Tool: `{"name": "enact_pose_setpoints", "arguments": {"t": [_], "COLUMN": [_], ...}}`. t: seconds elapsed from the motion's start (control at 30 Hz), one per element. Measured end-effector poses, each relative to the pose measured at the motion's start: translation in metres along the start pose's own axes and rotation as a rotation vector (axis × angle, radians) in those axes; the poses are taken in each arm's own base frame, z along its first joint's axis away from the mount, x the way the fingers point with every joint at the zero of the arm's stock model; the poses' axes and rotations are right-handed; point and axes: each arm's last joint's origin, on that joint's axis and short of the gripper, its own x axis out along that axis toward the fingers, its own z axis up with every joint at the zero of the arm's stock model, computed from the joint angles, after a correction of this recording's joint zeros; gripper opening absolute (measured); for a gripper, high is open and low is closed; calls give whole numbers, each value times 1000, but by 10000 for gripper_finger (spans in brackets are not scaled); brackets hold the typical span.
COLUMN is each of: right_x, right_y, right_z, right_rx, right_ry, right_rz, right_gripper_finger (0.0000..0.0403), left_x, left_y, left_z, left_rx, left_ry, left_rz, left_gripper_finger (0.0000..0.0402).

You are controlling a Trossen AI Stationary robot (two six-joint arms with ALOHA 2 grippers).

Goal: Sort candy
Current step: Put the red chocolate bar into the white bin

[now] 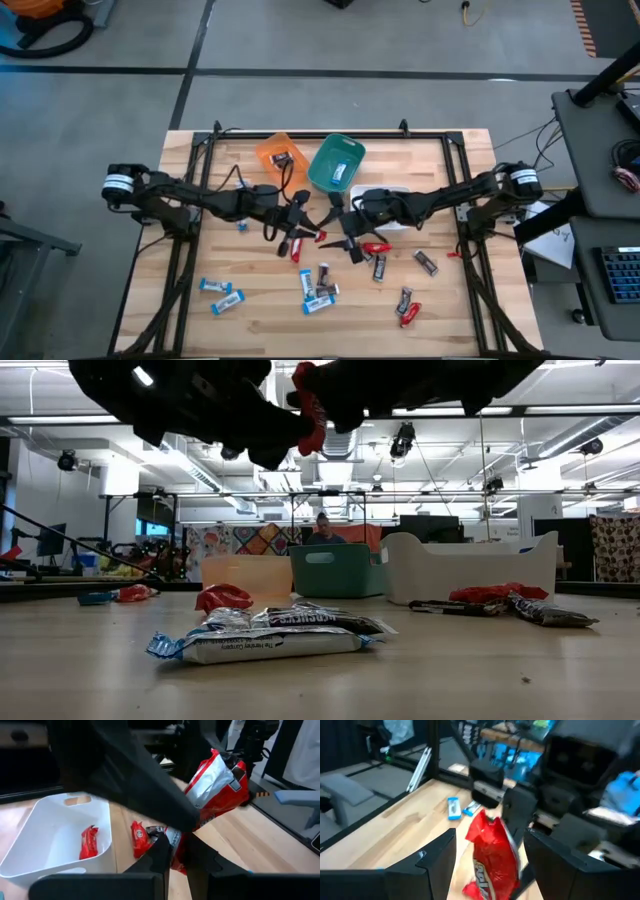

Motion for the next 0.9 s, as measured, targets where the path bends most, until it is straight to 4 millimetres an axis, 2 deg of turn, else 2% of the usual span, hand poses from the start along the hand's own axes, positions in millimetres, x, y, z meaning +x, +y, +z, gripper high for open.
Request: {"name": "enact_pose_setpoints", "arguments": {"t": [0.17, 0.37, 0.5, 0.73, 0.8, 0.9], "right_x": [13, 18, 18, 16, 16, 16], "right_y": [-3, -4, -4, -4, -4, -4], "right_z": [3, 6, 7, 7, 7, 7], "right_rx": [7, 13, 15, -2, -7, -2], "right_ry": [28, 36, 45, 42, 39, 39], "right_rz": [48, 96, 102, 100, 109, 111], "right_gripper_finger": [221, 207, 159, 43, 26, 27], "left_x": [3, 3, 3, 3, 3, 3], "left_y": [0, -1, -2, -2, -2, -2], "left_z": [2, 0, 0, 0, 0, -1], "left_rx": [3, 0, 2, 10, 5, 0], "left_ry": [-3, 9, 11, 7, 7, 17], "left_rz": [-28, -73, -87, -102, -103, -104], "left_gripper_finger": [22, 22, 22, 22, 22, 31]}}
